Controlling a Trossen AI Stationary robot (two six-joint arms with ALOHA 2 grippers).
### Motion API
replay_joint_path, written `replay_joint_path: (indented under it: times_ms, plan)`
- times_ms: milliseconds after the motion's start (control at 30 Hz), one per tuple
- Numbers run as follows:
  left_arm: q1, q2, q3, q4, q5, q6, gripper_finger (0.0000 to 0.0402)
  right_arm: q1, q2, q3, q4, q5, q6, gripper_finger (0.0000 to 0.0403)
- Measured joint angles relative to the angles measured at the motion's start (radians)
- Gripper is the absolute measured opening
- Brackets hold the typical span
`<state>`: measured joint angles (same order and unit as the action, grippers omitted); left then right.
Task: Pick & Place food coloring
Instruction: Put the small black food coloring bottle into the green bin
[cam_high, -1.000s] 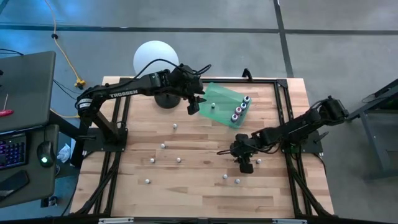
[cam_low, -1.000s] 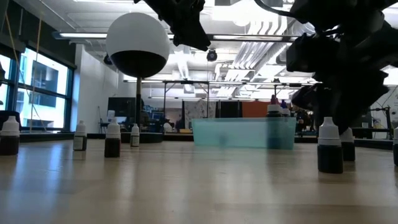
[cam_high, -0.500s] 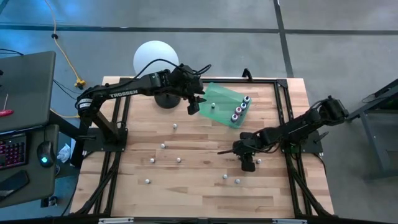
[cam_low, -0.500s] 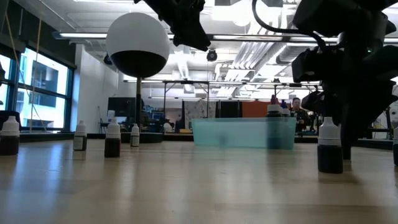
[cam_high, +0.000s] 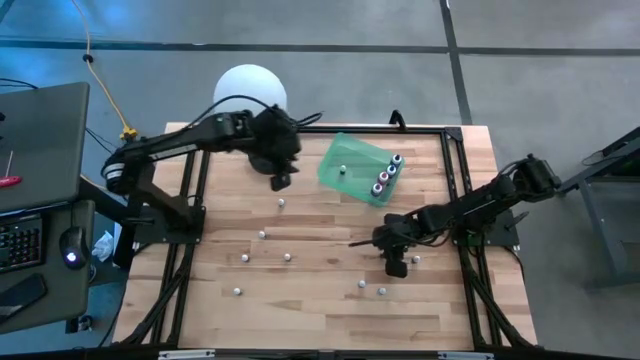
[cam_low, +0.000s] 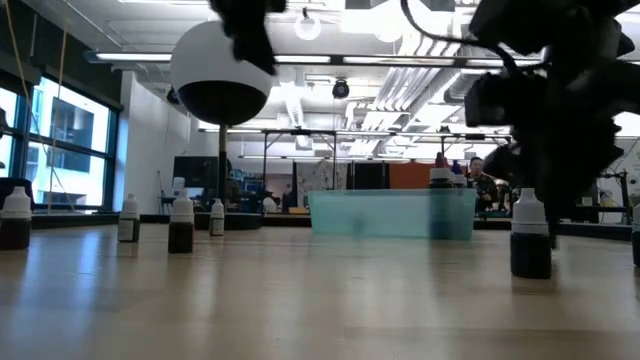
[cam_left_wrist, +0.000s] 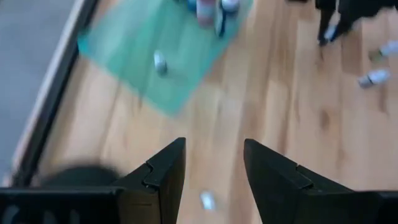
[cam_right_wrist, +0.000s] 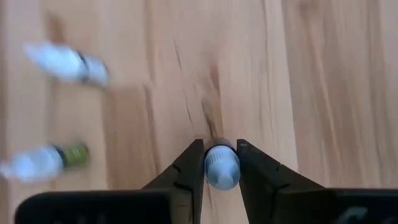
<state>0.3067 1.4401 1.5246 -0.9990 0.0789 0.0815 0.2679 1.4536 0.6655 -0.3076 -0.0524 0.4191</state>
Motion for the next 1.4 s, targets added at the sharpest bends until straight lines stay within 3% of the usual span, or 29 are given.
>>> replay_joint_path:
  times_ms: [133,267,467,700,767,933,1033,1267,1400]
  plan:
    - [0.000,-0.079,0.000,-0.102,-0.024,-0.085,0.0160,-0.024,-0.002,0.028,0.147,0.022,-0.041,0.0091]
    - [0.000,-0.139,0.000,-0.107,-0.092,-0.090,0.0160,-0.069,-0.003,0.165,0.170,0.044,-0.254,0.0082]
    - [0.001,-0.159,0.000,-0.104,-0.167,-0.090,0.0160,-0.203,0.009,0.461,-0.029,0.260,-0.616,0.0068]
    - [0.000,-0.145,-0.003,-0.112,-0.155,-0.090,0.0160,-0.501,0.167,0.691,-0.327,0.248,-0.651,0.0080]
    - [0.000,-0.145,-0.003,-0.111,-0.151,-0.090,0.0160,-0.581,0.224,0.718,-0.355,0.235,-0.664,0.0077]
    - [0.000,-0.145,-0.003,-0.111,-0.151,-0.090,0.0160,-0.755,0.375,0.730,-0.347,0.083,-0.698,0.0075]
    - [0.000,-0.145,-0.003,-0.111,-0.152,-0.090,0.0160,-0.819,0.443,0.730,-0.338,0.062,-0.704,0.0077]
    - [0.000,-0.145,-0.003,-0.111,-0.152,-0.090,0.0160,-0.860,0.537,0.730,-0.335,0.056,-0.746,0.0075]
    - [0.000,-0.145,-0.003,-0.112,-0.152,-0.087,0.0160,-0.859,0.558,0.729,-0.326,0.082,-0.766,0.0093]
